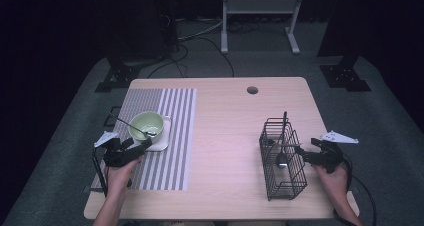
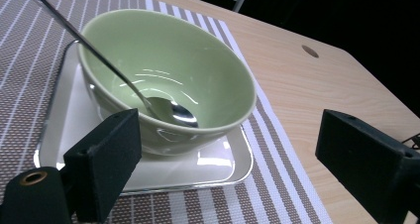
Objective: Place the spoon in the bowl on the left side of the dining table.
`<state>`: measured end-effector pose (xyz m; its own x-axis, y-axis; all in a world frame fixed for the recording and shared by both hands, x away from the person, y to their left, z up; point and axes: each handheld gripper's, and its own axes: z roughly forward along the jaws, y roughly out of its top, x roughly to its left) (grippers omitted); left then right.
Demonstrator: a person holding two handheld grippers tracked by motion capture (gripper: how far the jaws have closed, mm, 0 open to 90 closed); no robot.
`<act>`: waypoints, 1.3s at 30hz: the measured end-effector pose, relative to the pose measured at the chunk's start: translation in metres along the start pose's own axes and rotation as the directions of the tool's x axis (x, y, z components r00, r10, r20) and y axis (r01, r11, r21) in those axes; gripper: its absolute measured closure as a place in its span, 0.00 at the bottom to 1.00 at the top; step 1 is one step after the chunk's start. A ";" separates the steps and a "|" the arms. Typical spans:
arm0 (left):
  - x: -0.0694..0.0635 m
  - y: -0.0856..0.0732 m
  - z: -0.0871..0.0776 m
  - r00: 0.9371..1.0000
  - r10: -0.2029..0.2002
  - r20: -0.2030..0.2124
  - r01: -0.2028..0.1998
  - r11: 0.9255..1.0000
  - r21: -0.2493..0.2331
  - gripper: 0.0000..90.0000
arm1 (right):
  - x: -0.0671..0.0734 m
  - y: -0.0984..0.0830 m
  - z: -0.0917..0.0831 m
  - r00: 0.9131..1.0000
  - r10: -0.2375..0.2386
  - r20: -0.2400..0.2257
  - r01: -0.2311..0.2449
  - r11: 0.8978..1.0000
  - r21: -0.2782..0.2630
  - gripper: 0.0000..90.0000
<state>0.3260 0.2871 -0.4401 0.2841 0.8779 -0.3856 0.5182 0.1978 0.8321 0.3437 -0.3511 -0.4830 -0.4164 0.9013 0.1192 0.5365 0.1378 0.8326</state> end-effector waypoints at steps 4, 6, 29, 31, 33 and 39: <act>-0.005 -0.002 0.002 1.000 0.008 0.014 -0.008 1.000 0.010 0.11 | 0.000 0.000 0.000 1.000 -0.001 0.000 0.001 1.000 0.000 0.19; -0.008 -0.003 0.004 1.000 0.012 0.019 -0.012 1.000 0.016 0.11 | 0.000 0.000 0.000 1.000 -0.001 0.000 0.001 1.000 -0.001 0.19; -0.036 -0.015 0.011 0.995 0.048 0.093 -0.055 0.996 0.070 0.11 | -0.001 -0.001 -0.002 1.000 0.006 -0.002 -0.006 1.000 -0.005 0.19; -0.040 -0.017 0.012 0.993 0.054 0.103 -0.062 0.995 0.076 0.11 | -0.001 -0.001 -0.002 1.000 0.006 -0.002 -0.006 1.000 -0.007 0.19; -0.041 -0.018 0.013 0.993 0.058 0.105 -0.067 0.995 0.079 0.11 | -0.001 -0.001 -0.002 1.000 0.008 -0.002 -0.008 1.000 -0.006 0.19; -0.047 -0.022 0.014 0.991 0.077 0.112 -0.088 0.991 0.099 0.11 | -0.001 -0.001 -0.002 1.000 0.005 0.000 -0.005 1.000 -0.006 0.19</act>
<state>0.3126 0.2353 -0.4465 0.4118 0.8360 -0.3627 0.5683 0.0755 0.8193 0.3420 -0.3526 -0.4829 -0.4140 0.9019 0.1232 0.5339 0.1310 0.8353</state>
